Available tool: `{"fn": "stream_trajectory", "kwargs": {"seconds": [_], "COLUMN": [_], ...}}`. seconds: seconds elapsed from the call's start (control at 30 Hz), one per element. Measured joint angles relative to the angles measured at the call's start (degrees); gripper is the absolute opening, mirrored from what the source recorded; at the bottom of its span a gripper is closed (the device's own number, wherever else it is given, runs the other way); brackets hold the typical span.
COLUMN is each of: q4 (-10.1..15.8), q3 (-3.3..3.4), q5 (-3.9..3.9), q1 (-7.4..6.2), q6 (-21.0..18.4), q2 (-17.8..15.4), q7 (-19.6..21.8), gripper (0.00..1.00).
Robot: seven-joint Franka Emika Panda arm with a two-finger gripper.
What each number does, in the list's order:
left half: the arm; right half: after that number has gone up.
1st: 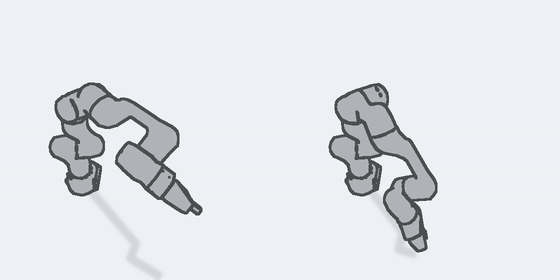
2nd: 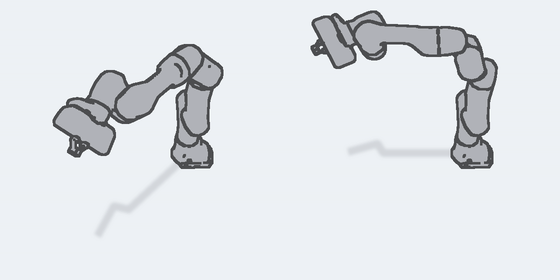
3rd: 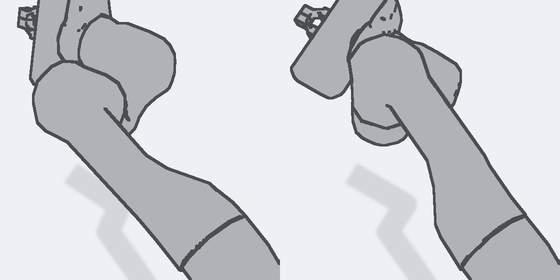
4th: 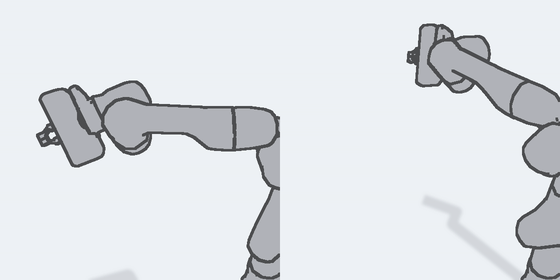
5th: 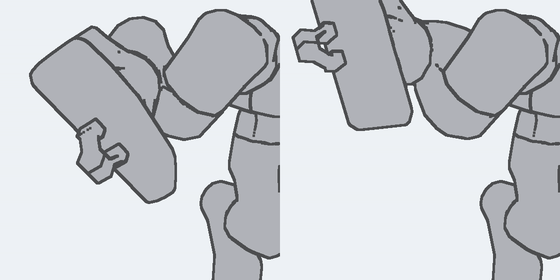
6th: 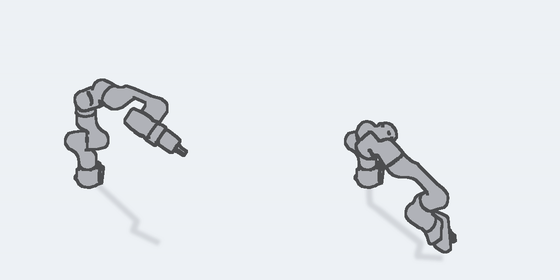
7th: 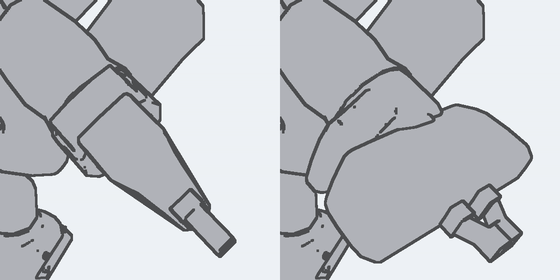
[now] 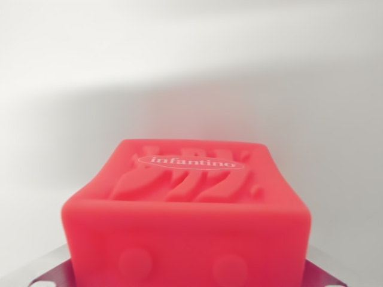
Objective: Destack cube
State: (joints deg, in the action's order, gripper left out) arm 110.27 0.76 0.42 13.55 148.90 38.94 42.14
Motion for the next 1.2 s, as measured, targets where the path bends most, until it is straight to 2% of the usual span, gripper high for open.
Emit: {"fn": "stream_trajectory", "kwargs": {"seconds": [0.67,0.7,1.2], "q4": [-0.73,-0.74,-0.76], "q3": [-0.05,-0.05,-0.05], "q5": [0.00,0.00,0.00], "q1": [0.05,0.05,0.06], "q6": [1.33,1.33,1.42], "q2": [1.97,1.97,2.14], "q7": [0.00,0.00,0.00], "gripper": [0.00,1.00,1.00]}}
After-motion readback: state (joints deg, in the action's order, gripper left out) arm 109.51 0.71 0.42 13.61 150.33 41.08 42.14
